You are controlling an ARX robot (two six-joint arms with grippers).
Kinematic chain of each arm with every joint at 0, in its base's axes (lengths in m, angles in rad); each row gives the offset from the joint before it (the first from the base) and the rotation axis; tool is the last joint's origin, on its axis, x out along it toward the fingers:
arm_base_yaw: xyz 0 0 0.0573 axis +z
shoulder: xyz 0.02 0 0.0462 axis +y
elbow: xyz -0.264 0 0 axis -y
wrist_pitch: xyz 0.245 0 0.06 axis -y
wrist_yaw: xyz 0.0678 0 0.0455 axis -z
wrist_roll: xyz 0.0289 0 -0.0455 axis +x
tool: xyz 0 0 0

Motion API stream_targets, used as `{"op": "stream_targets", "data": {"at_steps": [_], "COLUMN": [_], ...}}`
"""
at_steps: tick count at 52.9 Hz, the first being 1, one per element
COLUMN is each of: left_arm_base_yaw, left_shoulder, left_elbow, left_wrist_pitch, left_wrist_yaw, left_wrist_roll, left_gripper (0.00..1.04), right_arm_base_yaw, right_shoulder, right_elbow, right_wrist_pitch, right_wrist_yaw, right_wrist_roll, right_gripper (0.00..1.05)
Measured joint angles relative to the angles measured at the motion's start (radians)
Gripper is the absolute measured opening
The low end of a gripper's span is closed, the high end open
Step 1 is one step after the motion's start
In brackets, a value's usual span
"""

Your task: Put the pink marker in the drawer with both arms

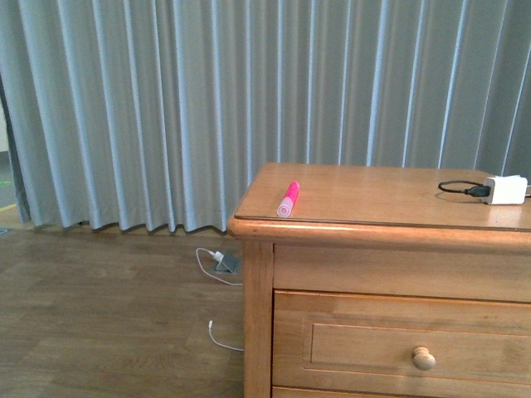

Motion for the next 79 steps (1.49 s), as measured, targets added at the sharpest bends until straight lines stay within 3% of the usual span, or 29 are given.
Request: {"op": "stream_targets", "data": {"at_steps": [35, 39, 44, 49, 61, 79], "left_arm_base_yaw": [0.000, 0.000, 0.000, 0.000, 0.000, 0.000], "left_shoulder": [0.000, 0.000, 0.000, 0.000, 0.000, 0.000], "left_elbow": [0.000, 0.000, 0.000, 0.000, 0.000, 0.000], "left_wrist_pitch": [0.000, 0.000, 0.000, 0.000, 0.000, 0.000], "left_wrist_yaw": [0.000, 0.000, 0.000, 0.000, 0.000, 0.000], "left_wrist_roll": [0.000, 0.000, 0.000, 0.000, 0.000, 0.000], "left_gripper": [0.99, 0.99, 0.99, 0.99, 0.99, 0.99], "right_arm_base_yaw": [0.000, 0.031, 0.028, 0.045, 0.210, 0.359], "right_shoulder": [0.000, 0.002, 0.034, 0.179, 0.649, 1.366], "right_elbow": [0.000, 0.000, 0.001, 0.043, 0.140, 0.412], "right_wrist_pitch": [0.000, -0.024, -0.061, -0.033, 0.198, 0.490], "right_wrist_yaw": [0.001, 0.108, 0.116, 0.117, 0.135, 0.258], "right_wrist_roll": [0.000, -0.024, -0.016, 0.022, 0.074, 0.127], "right_gripper": [0.96, 0.96, 0.96, 0.96, 0.96, 0.96]}}
